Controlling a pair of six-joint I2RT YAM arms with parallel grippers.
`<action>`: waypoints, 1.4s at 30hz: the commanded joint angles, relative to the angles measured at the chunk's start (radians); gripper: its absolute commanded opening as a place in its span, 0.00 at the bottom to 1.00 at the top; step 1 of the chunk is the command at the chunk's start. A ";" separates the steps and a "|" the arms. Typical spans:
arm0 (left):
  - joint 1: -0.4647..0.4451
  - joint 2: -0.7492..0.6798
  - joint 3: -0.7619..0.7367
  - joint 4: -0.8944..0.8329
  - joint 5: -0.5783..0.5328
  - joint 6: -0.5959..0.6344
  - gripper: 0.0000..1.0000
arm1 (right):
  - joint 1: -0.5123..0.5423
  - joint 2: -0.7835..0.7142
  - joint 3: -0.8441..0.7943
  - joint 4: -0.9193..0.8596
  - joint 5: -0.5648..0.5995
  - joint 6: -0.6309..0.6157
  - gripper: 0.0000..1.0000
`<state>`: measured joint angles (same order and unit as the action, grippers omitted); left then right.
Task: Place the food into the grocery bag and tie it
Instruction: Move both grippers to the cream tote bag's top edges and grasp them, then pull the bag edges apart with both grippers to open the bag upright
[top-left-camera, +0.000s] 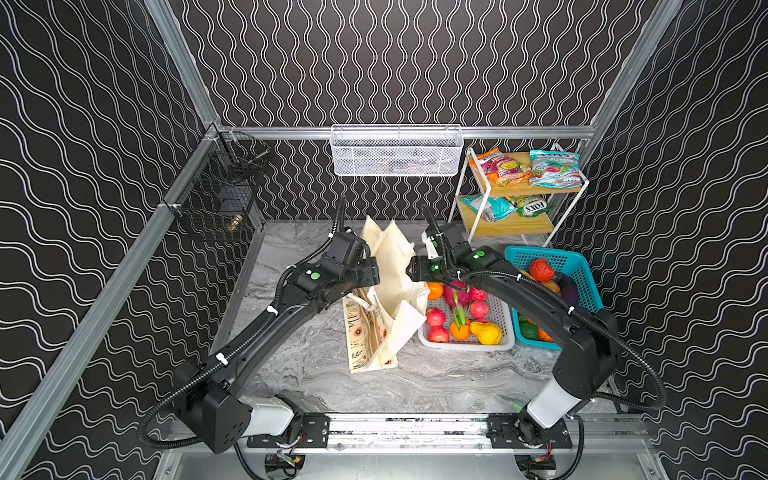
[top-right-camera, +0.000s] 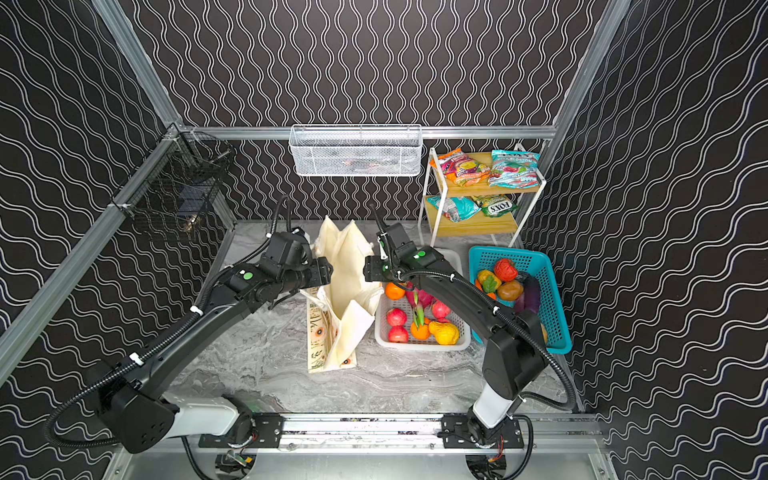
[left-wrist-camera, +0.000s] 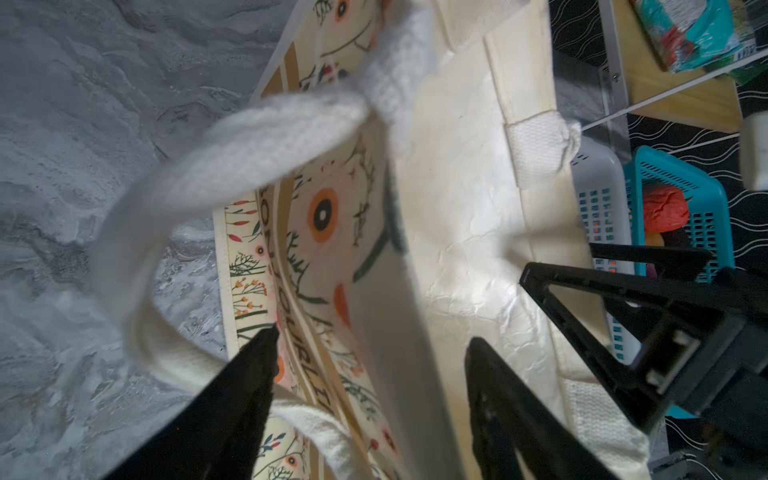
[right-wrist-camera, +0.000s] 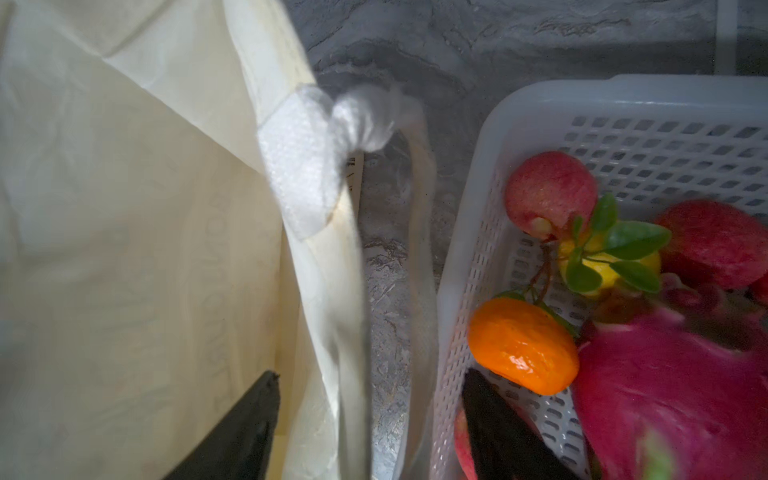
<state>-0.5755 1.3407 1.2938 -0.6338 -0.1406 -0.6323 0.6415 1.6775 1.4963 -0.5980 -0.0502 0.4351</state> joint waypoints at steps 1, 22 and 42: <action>0.001 -0.031 0.006 -0.042 -0.032 0.016 0.49 | 0.016 -0.021 -0.005 0.001 -0.007 0.017 0.40; 0.058 -0.108 0.065 -0.357 -0.101 0.271 0.00 | 0.139 -0.150 -0.001 -0.163 0.327 0.089 0.00; 0.182 -0.128 0.003 -0.201 0.230 0.235 0.48 | 0.167 -0.153 -0.078 0.021 0.144 0.151 0.00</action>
<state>-0.3985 1.2041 1.3029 -0.8745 -0.0174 -0.3939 0.8043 1.5169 1.4124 -0.6163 0.1177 0.5652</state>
